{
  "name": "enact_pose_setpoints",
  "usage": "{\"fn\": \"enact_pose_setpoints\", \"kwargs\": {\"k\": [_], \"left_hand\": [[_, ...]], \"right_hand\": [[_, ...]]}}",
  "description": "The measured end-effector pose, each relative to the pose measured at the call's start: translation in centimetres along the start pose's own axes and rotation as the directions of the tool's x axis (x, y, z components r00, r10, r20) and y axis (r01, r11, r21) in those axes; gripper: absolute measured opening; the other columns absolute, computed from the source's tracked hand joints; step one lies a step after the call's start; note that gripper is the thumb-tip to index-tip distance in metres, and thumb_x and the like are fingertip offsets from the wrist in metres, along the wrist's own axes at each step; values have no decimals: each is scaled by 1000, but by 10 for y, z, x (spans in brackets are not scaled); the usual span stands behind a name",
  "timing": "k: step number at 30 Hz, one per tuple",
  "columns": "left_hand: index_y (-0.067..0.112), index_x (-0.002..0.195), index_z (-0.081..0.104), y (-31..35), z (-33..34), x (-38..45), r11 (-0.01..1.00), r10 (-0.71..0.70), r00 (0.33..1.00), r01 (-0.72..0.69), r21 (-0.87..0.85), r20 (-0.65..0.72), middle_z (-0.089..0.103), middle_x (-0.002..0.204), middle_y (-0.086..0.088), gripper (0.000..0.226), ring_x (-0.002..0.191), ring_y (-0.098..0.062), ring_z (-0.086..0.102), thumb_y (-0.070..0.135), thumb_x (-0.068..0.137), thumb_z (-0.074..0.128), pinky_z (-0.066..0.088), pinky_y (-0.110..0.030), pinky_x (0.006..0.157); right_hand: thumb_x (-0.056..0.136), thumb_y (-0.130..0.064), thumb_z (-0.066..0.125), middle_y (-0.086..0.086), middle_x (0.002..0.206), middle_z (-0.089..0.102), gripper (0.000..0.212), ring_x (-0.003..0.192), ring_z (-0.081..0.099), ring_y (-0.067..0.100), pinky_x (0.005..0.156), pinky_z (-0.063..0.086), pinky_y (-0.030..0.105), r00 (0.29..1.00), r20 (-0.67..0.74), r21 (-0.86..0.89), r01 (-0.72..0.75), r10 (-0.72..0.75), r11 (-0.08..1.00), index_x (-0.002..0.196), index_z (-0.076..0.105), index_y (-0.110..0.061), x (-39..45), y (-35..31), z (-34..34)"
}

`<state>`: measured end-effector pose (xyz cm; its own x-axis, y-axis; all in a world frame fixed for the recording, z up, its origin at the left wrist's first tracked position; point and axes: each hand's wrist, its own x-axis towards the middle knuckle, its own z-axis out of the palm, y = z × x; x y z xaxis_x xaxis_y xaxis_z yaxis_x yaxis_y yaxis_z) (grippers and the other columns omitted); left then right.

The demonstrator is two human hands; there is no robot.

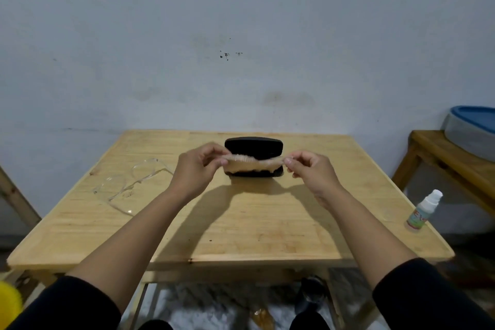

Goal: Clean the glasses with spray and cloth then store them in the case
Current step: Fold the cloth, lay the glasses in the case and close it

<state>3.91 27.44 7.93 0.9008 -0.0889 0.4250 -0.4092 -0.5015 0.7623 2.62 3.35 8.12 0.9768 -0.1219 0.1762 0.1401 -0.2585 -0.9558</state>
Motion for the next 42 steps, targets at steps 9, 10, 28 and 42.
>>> {"fn": "enact_pose_setpoints", "kwargs": {"k": [9,10,28,42], "left_hand": [[19,88,74,-45,9,-78,958,90,925,-182,223,369,74,85,7,13,81,-3,66,10,81,68,51,-18,77],[19,89,74,-47,7,-79,949,111,913,-215,231,393,74,86,6,14,81,-3,66,10,81,68,50,-16,77],[9,102,63,-39,40,-31,861,-93,930,-105,498,356,66,102,-5,29,93,-21,59,34,87,59,50,-32,82],[20,114,64,-59,-24,-42,909,-17,990,-43,415,140,67,115,-2,28,107,-18,59,28,88,60,38,-21,87]], "right_hand": [[84,-20,66,0,94,70,12,88,60,12,68,39,7,969,231,-465,26,93,885,94,72,-16,-64,50,-1],[84,-21,67,0,95,70,13,89,60,12,68,39,7,964,246,-491,34,101,871,95,72,-16,-66,50,-3],[90,-26,57,5,133,55,39,121,50,17,98,29,17,959,284,-682,220,-25,698,128,56,-13,-16,58,42],[90,-19,57,-2,116,63,25,101,54,5,85,34,12,923,346,-508,337,-171,793,113,66,-18,8,33,96]]}}
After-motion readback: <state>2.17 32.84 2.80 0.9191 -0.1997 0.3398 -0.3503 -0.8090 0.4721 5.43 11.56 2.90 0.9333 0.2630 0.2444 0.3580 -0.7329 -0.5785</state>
